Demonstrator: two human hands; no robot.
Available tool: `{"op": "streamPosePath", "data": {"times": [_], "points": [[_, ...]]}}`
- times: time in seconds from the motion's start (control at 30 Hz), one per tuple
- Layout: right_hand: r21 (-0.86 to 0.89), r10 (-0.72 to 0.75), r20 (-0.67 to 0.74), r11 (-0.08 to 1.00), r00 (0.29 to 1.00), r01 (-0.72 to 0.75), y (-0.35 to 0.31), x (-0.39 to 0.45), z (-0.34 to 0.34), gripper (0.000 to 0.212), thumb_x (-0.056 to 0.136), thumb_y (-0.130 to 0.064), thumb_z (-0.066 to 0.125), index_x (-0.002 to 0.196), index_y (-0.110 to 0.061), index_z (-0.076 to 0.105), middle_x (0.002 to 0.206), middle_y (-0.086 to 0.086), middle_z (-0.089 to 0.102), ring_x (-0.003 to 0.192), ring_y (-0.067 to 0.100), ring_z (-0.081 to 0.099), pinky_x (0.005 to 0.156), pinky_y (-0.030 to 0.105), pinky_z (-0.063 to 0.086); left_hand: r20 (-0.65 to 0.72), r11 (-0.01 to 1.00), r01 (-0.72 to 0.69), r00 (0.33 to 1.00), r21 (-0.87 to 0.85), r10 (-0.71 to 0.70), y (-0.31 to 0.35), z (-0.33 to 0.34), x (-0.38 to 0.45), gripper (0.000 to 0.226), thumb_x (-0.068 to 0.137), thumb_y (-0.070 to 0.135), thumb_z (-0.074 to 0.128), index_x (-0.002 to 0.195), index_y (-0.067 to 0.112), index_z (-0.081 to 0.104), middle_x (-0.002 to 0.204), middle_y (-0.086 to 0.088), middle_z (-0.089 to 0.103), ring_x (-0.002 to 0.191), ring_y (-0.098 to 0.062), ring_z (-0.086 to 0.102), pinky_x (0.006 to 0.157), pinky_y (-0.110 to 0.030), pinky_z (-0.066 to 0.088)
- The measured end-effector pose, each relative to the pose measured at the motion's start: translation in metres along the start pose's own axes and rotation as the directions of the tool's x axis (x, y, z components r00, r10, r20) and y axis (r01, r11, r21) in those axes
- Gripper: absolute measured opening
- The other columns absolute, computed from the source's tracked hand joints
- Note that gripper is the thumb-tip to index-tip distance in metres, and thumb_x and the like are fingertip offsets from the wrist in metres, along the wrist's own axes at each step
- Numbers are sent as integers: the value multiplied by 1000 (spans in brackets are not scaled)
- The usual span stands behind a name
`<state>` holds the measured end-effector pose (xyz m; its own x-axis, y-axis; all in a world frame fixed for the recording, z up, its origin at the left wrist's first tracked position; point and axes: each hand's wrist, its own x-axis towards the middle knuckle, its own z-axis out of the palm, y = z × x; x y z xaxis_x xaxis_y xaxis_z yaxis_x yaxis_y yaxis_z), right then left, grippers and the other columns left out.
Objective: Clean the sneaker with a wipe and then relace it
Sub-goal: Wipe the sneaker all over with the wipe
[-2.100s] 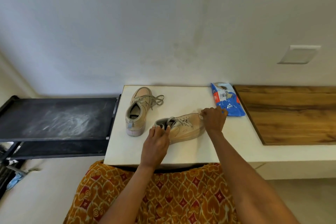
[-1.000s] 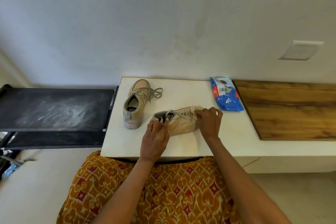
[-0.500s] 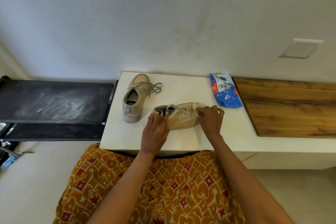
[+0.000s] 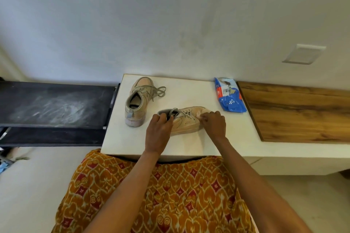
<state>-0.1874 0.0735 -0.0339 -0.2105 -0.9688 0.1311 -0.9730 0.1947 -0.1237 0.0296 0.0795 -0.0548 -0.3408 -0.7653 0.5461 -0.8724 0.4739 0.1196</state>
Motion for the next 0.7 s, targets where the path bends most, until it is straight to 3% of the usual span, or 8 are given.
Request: {"op": "streamPosePath", "data": {"times": [0.07, 0.2, 0.37, 0.53, 0.6, 0.7], "points": [[61, 30, -15, 998, 999, -29, 1, 10, -5, 25, 94, -32, 51, 107, -22, 70, 101, 4, 71, 99, 23, 57, 85, 36, 35, -19, 1000, 16, 1000, -6, -16, 3, -3, 1, 25, 84, 6, 60, 108, 14, 66, 90, -9, 59, 73, -24, 47, 64, -31, 45], [173, 198, -227, 972, 954, -160, -23, 26, -16, 22, 94, -27, 52, 101, -18, 71, 90, 8, 70, 93, 27, 56, 81, 37, 34, -24, 1000, 26, 999, -12, -26, 4, -6, 1, 24, 84, 7, 61, 106, 15, 67, 88, -7, 59, 73, -22, 45, 63, -30, 44], [15, -167, -217, 985, 962, 174, -33, 16, 11, 10, 73, -12, 73, 78, -20, 73, 69, 2, 67, 76, 27, 59, 75, 38, 42, -25, 1000, -12, 1000, -1, 12, 1, -6, 2, 23, 85, 6, 59, 105, 14, 67, 89, -7, 59, 74, -21, 44, 65, -29, 43], [-192, -274, -187, 952, 943, 239, 0, 29, 10, 16, 66, -30, 82, 69, -18, 72, 64, 4, 64, 70, 26, 60, 70, 38, 47, -11, 1000, -10, 1000, 9, 10, 3, -4, -1, 23, 87, 7, 55, 106, 14, 66, 91, -7, 59, 76, -22, 45, 68, -29, 44], [-158, -166, -173, 978, 971, 139, -5, 31, 8, 8, 75, -22, 75, 80, -15, 74, 73, 7, 68, 81, 29, 60, 77, 40, 45, 13, 1000, -6, 1000, 16, 6, 3, -3, 0, 26, 90, 8, 49, 109, 15, 65, 94, -7, 59, 77, -22, 46, 70, -30, 43], [12, 198, -126, 980, 972, -198, -22, 38, 0, 22, 93, -17, 52, 106, -17, 70, 99, 9, 68, 105, 29, 52, 90, 41, 35, -20, 1000, 10, 1000, 5, -10, 5, -6, 1, 23, 88, 8, 51, 105, 14, 66, 90, -7, 58, 76, -22, 44, 67, -29, 44]]}}
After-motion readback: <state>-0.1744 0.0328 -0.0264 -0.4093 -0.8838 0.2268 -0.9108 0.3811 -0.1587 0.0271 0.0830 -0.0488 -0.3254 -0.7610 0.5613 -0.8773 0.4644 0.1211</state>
